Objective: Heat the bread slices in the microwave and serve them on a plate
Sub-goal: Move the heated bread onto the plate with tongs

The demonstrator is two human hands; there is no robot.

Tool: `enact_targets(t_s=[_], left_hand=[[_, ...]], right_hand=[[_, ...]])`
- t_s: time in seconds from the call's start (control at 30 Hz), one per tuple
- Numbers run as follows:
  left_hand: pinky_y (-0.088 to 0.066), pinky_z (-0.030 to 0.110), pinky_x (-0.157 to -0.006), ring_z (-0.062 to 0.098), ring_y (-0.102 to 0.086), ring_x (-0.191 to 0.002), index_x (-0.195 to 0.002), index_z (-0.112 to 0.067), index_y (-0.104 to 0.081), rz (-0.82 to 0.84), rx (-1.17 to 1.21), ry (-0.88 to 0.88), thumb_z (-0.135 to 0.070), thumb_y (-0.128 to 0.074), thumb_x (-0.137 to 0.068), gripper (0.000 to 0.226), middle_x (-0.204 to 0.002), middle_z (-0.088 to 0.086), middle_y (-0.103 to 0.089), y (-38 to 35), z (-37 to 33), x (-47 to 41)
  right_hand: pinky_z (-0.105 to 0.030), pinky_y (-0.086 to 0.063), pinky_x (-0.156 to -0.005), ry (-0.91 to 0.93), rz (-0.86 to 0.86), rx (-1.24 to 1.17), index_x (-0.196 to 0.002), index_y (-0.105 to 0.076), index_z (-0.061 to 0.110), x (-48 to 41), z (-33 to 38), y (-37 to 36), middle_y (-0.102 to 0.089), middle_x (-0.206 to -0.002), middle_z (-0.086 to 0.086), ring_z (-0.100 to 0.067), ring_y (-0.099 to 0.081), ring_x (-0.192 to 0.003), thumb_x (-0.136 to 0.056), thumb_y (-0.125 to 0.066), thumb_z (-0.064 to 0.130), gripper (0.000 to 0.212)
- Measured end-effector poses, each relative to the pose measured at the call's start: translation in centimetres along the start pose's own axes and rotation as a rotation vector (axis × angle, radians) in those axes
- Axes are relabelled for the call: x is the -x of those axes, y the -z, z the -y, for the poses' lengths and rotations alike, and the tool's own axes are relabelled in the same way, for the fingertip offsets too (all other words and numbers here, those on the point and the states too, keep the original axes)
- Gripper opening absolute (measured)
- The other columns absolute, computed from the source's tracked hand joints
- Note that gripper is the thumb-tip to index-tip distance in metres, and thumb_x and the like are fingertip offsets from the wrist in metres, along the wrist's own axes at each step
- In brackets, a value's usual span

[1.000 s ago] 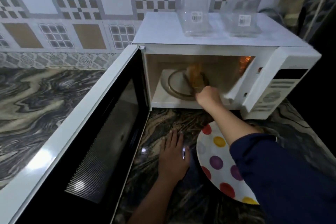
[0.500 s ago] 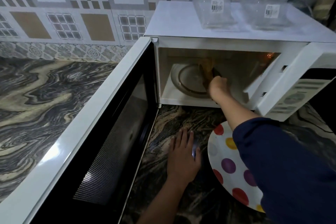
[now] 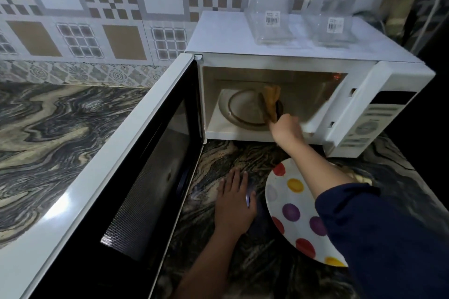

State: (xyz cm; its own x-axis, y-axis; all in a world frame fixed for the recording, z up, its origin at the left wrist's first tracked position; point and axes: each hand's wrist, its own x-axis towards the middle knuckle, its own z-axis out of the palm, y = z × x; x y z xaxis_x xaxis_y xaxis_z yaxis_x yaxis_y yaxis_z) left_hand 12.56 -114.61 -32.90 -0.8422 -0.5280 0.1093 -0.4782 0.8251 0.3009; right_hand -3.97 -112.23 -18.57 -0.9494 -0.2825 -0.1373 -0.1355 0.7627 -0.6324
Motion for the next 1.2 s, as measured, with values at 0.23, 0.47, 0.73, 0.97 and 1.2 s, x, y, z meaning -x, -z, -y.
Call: enact_targets(t_s=[0.23,0.47,0.73,0.97,1.2], left_hand=[[-0.015,0.040,-0.112,0.021,-0.036,-0.138,-0.138,-0.012,-0.044,0.019,-0.055,-0.050,-0.047,-0.018,-0.088,0.066,-0.148,0.010,-0.039,0.5,0.0,1.4],[-0.001,0.032,-0.118,0.016,-0.003,-0.147,-0.150,-0.017,-0.012,0.063,-0.024,-0.015,-0.041,-0.011,-0.096,0.059,-0.159,0.003,-0.006,1.0,-0.8,6.7],[0.001,0.031,-0.118,0.017,-0.002,-0.147,-0.150,-0.014,-0.009,0.066,-0.019,0.029,-0.043,0.000,-0.091,0.066,-0.159,0.005,-0.006,1.0,-2.3,11.5],[0.003,0.031,-0.119,0.016,0.003,-0.147,-0.151,-0.014,-0.004,0.082,-0.013,0.040,-0.035,-0.016,-0.101,0.055,-0.159,0.005,0.001,1.1,-2.5,12.4],[0.004,0.030,-0.118,0.016,0.003,-0.147,-0.150,-0.014,-0.004,0.076,0.000,0.044,-0.035,-0.016,-0.101,0.055,-0.159,0.005,0.000,1.1,-2.6,12.4]], right_hand=[[-0.031,-0.040,-0.062,0.059,-0.054,0.033,-0.088,-0.056,0.003,4.8,-4.0,2.3,-0.054,-0.084,-0.013,-0.031,-0.056,-0.078,-0.094,-0.049,0.040,0.038],[-0.029,-0.041,-0.066,0.063,-0.038,-0.028,-0.102,-0.060,-0.002,11.5,-9.3,3.7,-0.058,-0.092,-0.014,-0.032,-0.061,-0.087,-0.093,-0.053,0.036,0.040],[-0.027,-0.035,-0.060,-0.017,0.038,-0.004,-0.080,-0.057,0.000,17.5,-15.3,3.4,-0.052,-0.083,-0.007,-0.030,-0.056,-0.086,-0.094,-0.051,0.034,0.038],[-0.028,-0.035,-0.056,-0.079,0.004,0.038,-0.074,-0.052,0.003,18.0,-17.5,4.3,-0.051,-0.076,-0.007,-0.029,-0.054,-0.079,-0.093,-0.053,0.036,0.039],[-0.029,-0.032,-0.053,-0.094,-0.026,0.069,-0.055,-0.036,0.010,17.5,-18.7,4.9,-0.038,-0.062,-0.004,-0.022,-0.041,-0.055,-0.093,-0.054,0.036,0.049]])
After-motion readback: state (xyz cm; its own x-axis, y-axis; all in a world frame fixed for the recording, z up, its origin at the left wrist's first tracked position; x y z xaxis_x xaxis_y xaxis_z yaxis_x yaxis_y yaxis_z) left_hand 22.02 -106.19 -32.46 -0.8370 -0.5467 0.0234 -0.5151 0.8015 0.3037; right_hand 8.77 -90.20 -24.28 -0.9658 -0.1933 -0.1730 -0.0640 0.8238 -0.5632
